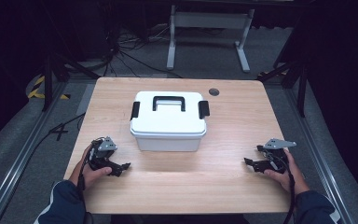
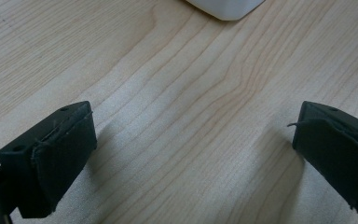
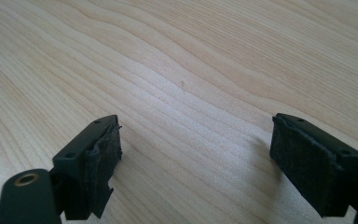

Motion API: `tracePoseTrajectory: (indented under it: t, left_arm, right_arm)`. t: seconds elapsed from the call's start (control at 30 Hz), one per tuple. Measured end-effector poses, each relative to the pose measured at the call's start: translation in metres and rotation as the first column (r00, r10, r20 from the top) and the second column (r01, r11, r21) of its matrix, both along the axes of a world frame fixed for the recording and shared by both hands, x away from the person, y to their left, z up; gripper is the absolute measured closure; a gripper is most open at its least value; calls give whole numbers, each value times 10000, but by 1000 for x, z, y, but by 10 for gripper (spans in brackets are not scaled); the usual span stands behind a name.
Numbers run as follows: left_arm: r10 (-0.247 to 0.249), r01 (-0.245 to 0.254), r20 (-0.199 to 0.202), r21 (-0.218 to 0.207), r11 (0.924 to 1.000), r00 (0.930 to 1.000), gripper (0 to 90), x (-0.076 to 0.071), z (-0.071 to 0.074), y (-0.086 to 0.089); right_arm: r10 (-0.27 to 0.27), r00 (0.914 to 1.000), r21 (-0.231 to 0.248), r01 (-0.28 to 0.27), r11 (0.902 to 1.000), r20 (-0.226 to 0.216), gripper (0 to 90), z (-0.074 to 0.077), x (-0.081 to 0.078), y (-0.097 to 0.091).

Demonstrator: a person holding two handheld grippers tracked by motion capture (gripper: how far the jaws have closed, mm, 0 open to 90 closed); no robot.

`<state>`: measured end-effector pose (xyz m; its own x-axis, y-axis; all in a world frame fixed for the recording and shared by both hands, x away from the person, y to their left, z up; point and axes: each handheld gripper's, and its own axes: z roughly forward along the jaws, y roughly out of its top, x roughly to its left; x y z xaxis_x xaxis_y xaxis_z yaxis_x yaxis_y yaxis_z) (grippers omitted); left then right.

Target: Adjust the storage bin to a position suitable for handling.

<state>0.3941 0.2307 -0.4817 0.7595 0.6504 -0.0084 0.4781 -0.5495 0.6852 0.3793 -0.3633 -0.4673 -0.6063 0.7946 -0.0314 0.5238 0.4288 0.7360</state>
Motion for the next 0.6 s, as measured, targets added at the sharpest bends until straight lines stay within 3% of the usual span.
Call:
tracePoseTrajectory:
  t: [0.6]
  left_arm:
    - [56,-56,-45,-24,10000,10000,2,-2,0,1]
  right_arm:
    - [149,9999,-96,-149,9998,-33,156,0,0,-2]
